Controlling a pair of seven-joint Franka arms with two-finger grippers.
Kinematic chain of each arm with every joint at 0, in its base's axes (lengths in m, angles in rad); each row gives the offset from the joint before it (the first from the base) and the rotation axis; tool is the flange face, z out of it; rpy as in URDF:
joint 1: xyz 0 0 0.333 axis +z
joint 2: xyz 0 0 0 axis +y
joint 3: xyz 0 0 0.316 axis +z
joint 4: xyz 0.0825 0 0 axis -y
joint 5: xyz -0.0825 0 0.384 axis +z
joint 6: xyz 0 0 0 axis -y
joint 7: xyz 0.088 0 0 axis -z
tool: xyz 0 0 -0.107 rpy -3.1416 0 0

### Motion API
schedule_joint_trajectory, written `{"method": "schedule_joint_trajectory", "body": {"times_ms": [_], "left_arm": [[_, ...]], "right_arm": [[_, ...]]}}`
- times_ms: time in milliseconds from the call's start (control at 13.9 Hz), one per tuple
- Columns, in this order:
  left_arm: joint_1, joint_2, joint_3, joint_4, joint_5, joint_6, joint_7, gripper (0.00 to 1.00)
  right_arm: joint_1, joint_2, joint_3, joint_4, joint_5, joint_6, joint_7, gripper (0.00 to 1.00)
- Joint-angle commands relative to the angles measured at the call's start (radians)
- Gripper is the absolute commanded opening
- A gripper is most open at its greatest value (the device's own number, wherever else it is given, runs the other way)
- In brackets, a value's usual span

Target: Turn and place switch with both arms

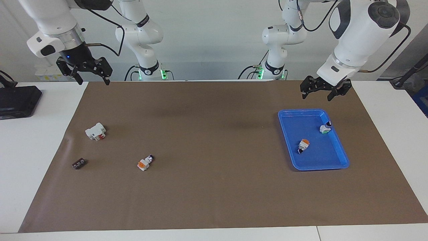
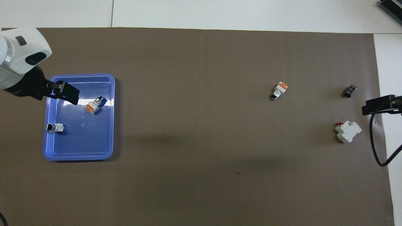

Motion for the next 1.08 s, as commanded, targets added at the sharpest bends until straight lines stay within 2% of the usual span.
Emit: {"method": "schedule_joint_trajectory", "body": {"times_ms": [0,431,790,1006], "left_arm": [[-0.001,-0.038,-0.006,-0.055,0.014,0.048,-0.01,1.0],[-0.015,-0.053,-0.005,-0.114,0.009,0.165,-0.028,1.0],[0.0,-0.066,-0.001,-0.13,0.009,0.168,-0.053,1.0],[-0.046,-0.075,0.055,-0.154,0.008,0.203,-0.095,1.0]], "right_arm": [[0.007,-0.01,-0.013,-0.004,-0.001,0.006,-0.023,1.0],[0.004,-0.014,-0.011,-0.015,0.002,0.005,-0.023,1.0],[0.013,-0.018,-0.011,-0.018,0.002,0.003,-0.02,1.0],[0.013,-0.019,-0.011,-0.021,0.003,-0.003,-0.025,1.0]]}}
